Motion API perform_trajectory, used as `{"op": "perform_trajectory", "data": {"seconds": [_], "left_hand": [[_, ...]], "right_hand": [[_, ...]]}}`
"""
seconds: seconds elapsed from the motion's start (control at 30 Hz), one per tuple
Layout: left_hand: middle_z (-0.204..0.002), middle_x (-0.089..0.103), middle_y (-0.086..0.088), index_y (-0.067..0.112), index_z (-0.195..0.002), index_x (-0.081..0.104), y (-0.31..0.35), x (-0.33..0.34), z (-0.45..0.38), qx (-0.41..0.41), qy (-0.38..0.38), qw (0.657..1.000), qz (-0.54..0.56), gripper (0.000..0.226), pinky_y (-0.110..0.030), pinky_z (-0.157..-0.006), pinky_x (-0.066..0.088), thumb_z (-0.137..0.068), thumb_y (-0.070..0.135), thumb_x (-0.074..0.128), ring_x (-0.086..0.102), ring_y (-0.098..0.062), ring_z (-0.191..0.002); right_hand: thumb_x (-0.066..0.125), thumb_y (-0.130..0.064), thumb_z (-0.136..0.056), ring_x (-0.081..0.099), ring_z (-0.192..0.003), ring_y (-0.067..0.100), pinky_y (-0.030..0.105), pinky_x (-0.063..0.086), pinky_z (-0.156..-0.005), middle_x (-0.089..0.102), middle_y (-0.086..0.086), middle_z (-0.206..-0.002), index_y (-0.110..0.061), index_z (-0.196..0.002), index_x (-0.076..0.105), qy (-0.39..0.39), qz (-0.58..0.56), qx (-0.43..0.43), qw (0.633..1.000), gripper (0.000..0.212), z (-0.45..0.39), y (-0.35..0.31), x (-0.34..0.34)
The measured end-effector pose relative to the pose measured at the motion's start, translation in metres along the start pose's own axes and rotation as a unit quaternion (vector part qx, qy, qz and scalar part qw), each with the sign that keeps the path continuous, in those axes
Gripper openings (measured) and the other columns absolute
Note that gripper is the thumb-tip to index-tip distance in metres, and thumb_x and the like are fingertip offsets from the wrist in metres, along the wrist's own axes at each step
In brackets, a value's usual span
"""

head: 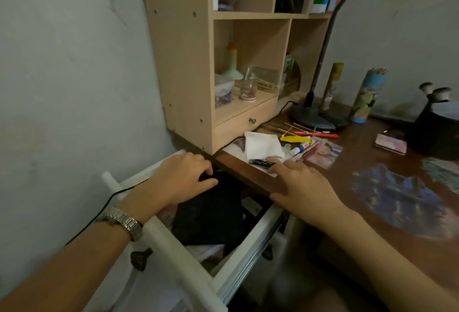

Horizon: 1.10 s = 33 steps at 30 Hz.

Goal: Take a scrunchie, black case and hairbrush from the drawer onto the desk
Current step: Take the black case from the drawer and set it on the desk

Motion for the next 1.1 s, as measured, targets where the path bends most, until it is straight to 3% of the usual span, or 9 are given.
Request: {"op": "perform_trajectory", "data": {"seconds": [0.1,0.27,0.47,0.7,0.83,0.97,1.1], "left_hand": [[-0.109,0.062,0.006,0.028,-0.109,0.06,-0.014,0.011,0.014,-0.019,-0.005,1.0,0.011,0.035,-0.026,-0.078,0.046,-0.089,0.053,0.046,0.051,-0.006,-0.09],[-0.113,0.061,0.006,0.026,-0.111,0.061,-0.028,0.026,0.031,-0.05,-0.022,0.998,0.041,0.035,-0.03,-0.084,0.048,-0.089,0.051,0.049,0.056,-0.01,-0.1],[-0.098,0.06,0.007,0.027,-0.111,0.06,-0.039,0.046,0.039,-0.087,-0.046,0.993,0.069,0.034,-0.034,-0.083,0.051,-0.087,0.05,0.052,0.057,-0.012,-0.093],[-0.114,0.059,0.002,0.027,-0.129,0.048,-0.044,0.067,0.037,-0.124,-0.095,0.977,0.144,0.045,-0.026,-0.079,0.05,-0.089,0.046,0.054,0.057,-0.01,-0.094],[-0.126,0.056,-0.001,0.028,-0.136,0.039,-0.047,0.075,0.033,-0.143,-0.107,0.967,0.181,0.054,-0.027,-0.085,0.05,-0.088,0.048,0.054,0.056,-0.012,-0.106],[-0.138,0.047,-0.002,0.027,-0.141,0.029,-0.053,0.082,0.028,-0.175,-0.137,0.954,0.2,0.069,-0.033,-0.093,0.048,-0.084,0.054,0.056,0.052,-0.018,-0.117],[-0.136,0.05,-0.006,0.032,-0.148,0.008,-0.056,0.088,0.025,-0.182,-0.226,0.929,0.23,0.093,-0.032,-0.086,0.051,-0.077,0.059,0.062,0.057,-0.017,-0.105]], "right_hand": [[0.064,-0.036,-0.083,0.05,-0.115,0.021,0.033,0.043,-0.092,0.05,0.001,-0.128,-0.024,-0.127,0.048,-0.007,-0.019,-0.022,1.0,0.049,-0.005,-0.017,0.013],[0.064,-0.034,-0.082,0.05,-0.112,0.02,0.031,0.044,-0.09,0.054,0.0,-0.123,-0.026,-0.127,0.049,-0.005,-0.047,-0.052,0.998,0.048,-0.011,-0.039,0.036],[0.063,-0.031,-0.085,0.049,-0.111,0.013,0.024,0.045,-0.087,0.053,-0.004,-0.123,-0.026,-0.127,0.05,-0.002,-0.126,-0.057,0.99,0.044,-0.016,-0.06,0.055],[0.07,-0.031,-0.08,0.049,-0.117,0.017,0.027,0.046,-0.093,0.044,0.001,-0.132,-0.023,-0.133,0.042,-0.12,-0.251,0.06,0.959,0.061,-0.027,-0.058,0.087],[0.073,-0.035,-0.077,0.044,-0.123,0.021,0.033,0.043,-0.1,0.038,0.005,-0.138,-0.023,-0.139,0.032,-0.172,-0.29,0.124,0.933,0.075,-0.035,-0.053,0.102],[0.075,-0.033,-0.076,0.045,-0.123,0.023,0.034,0.044,-0.099,0.039,0.008,-0.139,-0.023,-0.142,0.026,-0.179,-0.327,0.146,0.917,0.083,-0.042,-0.051,0.11],[0.076,-0.033,-0.075,0.041,-0.129,0.025,0.036,0.04,-0.104,0.034,0.008,-0.143,-0.024,-0.145,0.022,-0.182,-0.333,0.152,0.913,0.089,-0.047,-0.048,0.115]]}}
Point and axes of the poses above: each hand's wrist, its own z-axis away from the middle knuckle, its own x-axis out of the palm, y = z × x, the point moved 1 cm from there along -z, towards the middle knuckle
